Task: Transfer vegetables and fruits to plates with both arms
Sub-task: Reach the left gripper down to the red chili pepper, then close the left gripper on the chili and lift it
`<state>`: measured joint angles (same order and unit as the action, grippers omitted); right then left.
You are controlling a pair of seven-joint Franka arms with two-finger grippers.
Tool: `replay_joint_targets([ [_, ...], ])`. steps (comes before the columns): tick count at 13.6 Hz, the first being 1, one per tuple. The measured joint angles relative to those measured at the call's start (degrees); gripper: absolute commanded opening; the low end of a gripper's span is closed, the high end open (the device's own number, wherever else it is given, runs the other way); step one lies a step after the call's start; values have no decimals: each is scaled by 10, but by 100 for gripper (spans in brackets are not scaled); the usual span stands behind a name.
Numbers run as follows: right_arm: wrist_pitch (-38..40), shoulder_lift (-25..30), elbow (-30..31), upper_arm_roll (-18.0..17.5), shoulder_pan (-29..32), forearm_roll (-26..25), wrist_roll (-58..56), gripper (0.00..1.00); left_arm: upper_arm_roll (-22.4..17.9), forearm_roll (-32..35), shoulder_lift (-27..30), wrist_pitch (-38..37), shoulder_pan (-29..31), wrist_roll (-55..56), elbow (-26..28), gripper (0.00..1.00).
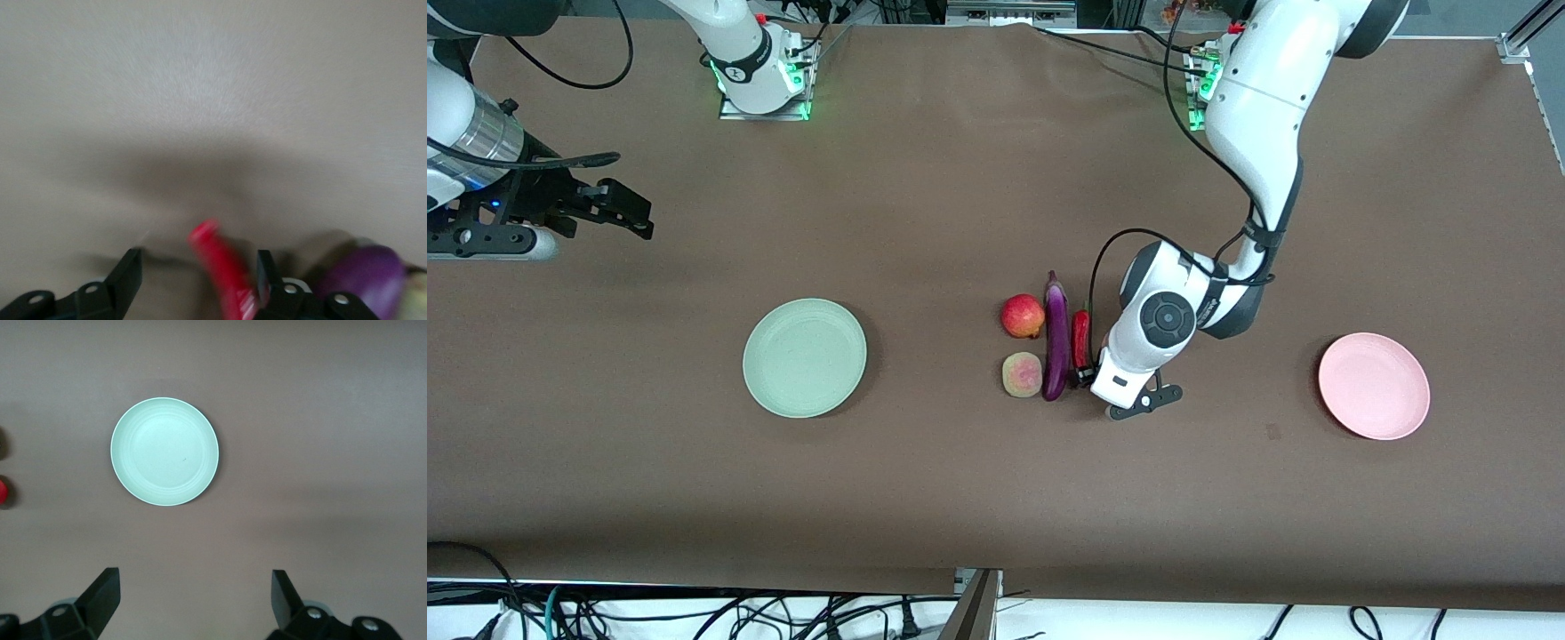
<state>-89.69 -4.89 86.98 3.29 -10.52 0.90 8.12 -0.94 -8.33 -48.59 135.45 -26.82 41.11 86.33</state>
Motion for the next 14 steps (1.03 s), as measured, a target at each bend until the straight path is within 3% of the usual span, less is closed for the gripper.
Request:
replay_joint_targets([
  [1, 1, 0, 0, 0, 0, 0, 0, 100, 0, 0, -5, 6, -1, 8, -3, 66],
  [9, 6, 0, 0, 0, 0, 0, 0, 100, 2, -109, -4, -3, -4, 26, -19, 66],
  [12, 6, 0, 0, 0, 0, 0, 0, 100, 2, -112, -4, -26, -4, 28, -19, 45],
  [13, 6, 0, 0, 0, 0, 0, 0, 100, 1, -112, -4, -37, -3, 28, -19, 18],
  [14, 6, 0, 0, 0, 0, 0, 0, 100, 2, -112, -3, -45, -3, 28, -21, 0],
])
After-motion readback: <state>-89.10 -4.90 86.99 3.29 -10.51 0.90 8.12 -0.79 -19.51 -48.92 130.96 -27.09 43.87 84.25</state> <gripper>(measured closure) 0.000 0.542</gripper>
